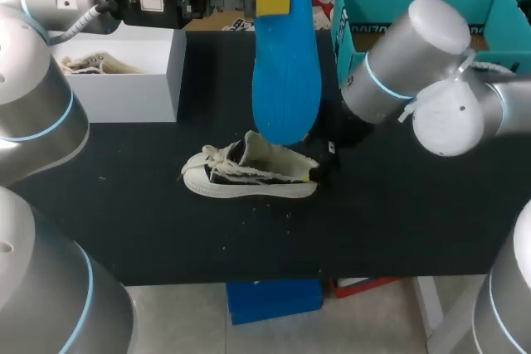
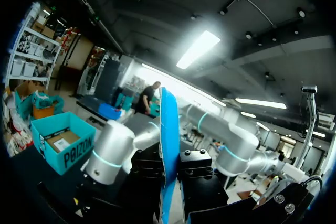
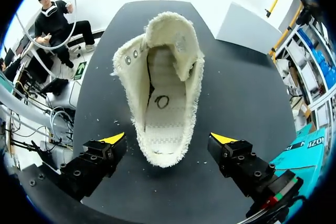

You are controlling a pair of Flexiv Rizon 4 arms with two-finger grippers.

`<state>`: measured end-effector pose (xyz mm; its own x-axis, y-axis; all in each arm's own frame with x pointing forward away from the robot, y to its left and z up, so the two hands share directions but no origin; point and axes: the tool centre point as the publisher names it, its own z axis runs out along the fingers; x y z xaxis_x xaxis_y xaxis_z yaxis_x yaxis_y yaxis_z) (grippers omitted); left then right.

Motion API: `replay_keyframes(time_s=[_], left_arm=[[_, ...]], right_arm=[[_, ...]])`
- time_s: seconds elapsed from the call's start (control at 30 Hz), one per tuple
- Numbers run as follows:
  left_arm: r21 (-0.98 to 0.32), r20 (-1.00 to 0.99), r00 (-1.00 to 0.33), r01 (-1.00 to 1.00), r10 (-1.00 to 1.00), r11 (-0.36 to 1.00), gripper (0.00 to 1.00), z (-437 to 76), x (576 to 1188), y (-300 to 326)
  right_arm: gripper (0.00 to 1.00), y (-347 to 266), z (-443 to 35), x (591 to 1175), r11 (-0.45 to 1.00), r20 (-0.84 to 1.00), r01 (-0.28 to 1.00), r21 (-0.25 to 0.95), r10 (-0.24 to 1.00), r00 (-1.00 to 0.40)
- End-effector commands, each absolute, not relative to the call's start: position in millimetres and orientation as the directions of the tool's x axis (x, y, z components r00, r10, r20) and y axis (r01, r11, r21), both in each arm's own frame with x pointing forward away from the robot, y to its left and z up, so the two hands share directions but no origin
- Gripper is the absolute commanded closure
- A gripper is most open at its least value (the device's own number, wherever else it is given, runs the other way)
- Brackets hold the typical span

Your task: Take the shoe out of the shoebox, open the shoe tongue, remove and reinsert the insole, then place the shoe into the shoebox

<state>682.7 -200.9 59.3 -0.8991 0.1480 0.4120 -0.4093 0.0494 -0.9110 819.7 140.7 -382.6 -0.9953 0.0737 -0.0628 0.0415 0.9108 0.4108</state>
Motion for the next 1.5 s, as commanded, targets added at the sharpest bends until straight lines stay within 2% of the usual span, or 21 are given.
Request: replay_keyframes(time_s=[0.03, 0.57, 1.03, 1.23, 1.5], left_arm=[[-0.911, 0.412, -0.899, -0.409, 0.146, 0.05, 1.0, 58.5, 682.8, -202.5], [-0.911, 0.412, -0.899, -0.409, 0.146, 0.05, 1.0, 58.5, 682.8, -202.5], [-0.911, 0.412, -0.899, -0.409, 0.146, 0.05, 1.0, 58.5, 682.8, -202.5], [-0.911, 0.412, -0.899, -0.409, 0.146, 0.05, 1.0, 58.5, 682.8, -202.5], [-0.911, 0.412, -0.899, -0.409, 0.146, 0.05, 1.0, 58.5, 682.8, -202.5]], right_arm=[[0.0, 148.0, -379.0, 817.5, 0.995, -0.07, 0.073, 0.067, 0.078, -0.994], [0.0, 162.9, -378.6, 815.6, 0.998, -0.072, 0.069, 0.005, 0.069, -0.995], [0.0, 166.7, -383.5, 816.5, 0.997, -0.054, 0.067, 0.026, 0.068, -0.996], [0.0, 165.0, -383.8, 815.4, 0.995, -0.057, 0.076, 0.068, 0.08, -0.995], [0.0, 161.7, -381.8, 812.5, 0.978, -0.067, 0.06, 0.2, 0.075, -0.995]])
